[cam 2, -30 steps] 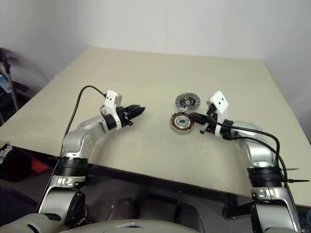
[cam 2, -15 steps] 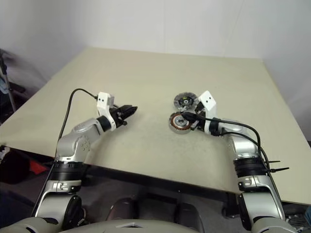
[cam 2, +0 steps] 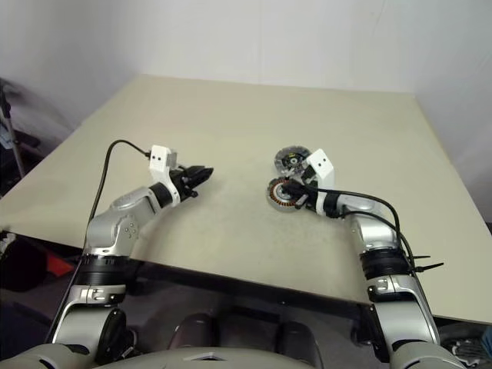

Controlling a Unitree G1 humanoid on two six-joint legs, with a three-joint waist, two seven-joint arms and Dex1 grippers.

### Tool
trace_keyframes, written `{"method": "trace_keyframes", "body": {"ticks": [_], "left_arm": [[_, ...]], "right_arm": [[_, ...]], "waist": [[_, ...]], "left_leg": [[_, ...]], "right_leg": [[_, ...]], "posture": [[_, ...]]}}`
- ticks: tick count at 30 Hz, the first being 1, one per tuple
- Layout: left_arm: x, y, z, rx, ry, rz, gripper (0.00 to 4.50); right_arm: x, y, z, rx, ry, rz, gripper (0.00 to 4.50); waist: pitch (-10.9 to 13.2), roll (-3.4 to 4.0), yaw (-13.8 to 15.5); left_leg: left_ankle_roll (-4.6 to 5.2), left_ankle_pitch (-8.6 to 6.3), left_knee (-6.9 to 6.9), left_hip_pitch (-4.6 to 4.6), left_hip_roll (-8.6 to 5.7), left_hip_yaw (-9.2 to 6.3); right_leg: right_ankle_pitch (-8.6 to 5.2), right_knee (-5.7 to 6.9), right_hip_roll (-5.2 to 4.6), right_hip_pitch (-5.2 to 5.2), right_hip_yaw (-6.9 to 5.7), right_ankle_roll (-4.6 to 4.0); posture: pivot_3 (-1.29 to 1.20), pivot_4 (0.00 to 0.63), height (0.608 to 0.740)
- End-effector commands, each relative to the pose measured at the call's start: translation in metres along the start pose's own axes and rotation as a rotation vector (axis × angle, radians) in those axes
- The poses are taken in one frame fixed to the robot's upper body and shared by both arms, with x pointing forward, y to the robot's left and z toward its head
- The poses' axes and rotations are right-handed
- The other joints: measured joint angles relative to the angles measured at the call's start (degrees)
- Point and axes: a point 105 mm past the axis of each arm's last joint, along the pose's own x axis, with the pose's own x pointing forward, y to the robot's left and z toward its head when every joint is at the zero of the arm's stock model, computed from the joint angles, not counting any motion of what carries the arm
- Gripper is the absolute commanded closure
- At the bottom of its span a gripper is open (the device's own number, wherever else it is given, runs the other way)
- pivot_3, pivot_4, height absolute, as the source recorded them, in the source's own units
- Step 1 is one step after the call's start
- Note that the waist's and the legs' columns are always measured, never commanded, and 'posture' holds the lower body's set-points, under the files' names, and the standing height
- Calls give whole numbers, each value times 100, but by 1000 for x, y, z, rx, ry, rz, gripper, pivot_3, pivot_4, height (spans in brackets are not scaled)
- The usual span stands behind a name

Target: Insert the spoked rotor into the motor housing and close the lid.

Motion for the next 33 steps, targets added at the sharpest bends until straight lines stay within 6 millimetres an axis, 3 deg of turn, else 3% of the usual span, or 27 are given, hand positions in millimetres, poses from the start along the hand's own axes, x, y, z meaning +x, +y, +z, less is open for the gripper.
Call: {"method": "trace_keyframes", "body": {"ticks": [1,7,14,22,25,28,33], "left_arm": [[-2,2,19,28,-65,2,2686],[-2,4,22,34,-69,12,2686],[-4,8,24,40,-71,18,2686],[-1,6,22,41,-63,3,2686],[1,4,22,42,-60,-4,2686],[1,4,22,45,-59,-6,2686],[-2,8,26,53,-66,6,2686]], "right_arm": [[2,-5,14,-39,-37,-12,4478],[5,-10,14,-42,-33,-33,4478],[6,1,5,-32,-30,-20,4478],[-9,2,47,-96,-137,8,4478],[-6,2,52,-93,-147,6,4478],[-1,0,42,-71,-124,-1,4478],[13,0,3,12,-32,-26,4478]], "waist": [[0,0,1],[0,0,-2],[0,0,-1],[0,0,3],[0,0,2],[0,0,1],[0,0,-2]], "left_leg": [[0,0,0,0,0,0],[0,0,1,1,0,1],[0,1,2,4,0,0],[-1,1,3,7,0,0],[-2,2,3,10,1,0],[-3,2,3,13,1,0],[-3,2,3,13,1,0]], "right_leg": [[0,0,0,0,0,0],[0,2,0,0,1,0],[0,4,0,3,0,0],[1,6,0,5,2,-1],[1,9,1,6,2,-1],[1,10,1,9,2,-1],[1,9,1,10,2,-1]], "posture": [[0,0,740],[0,0,740],[0,0,740],[0,0,740],[0,0,740],[0,0,740],[0,0,740]]}}
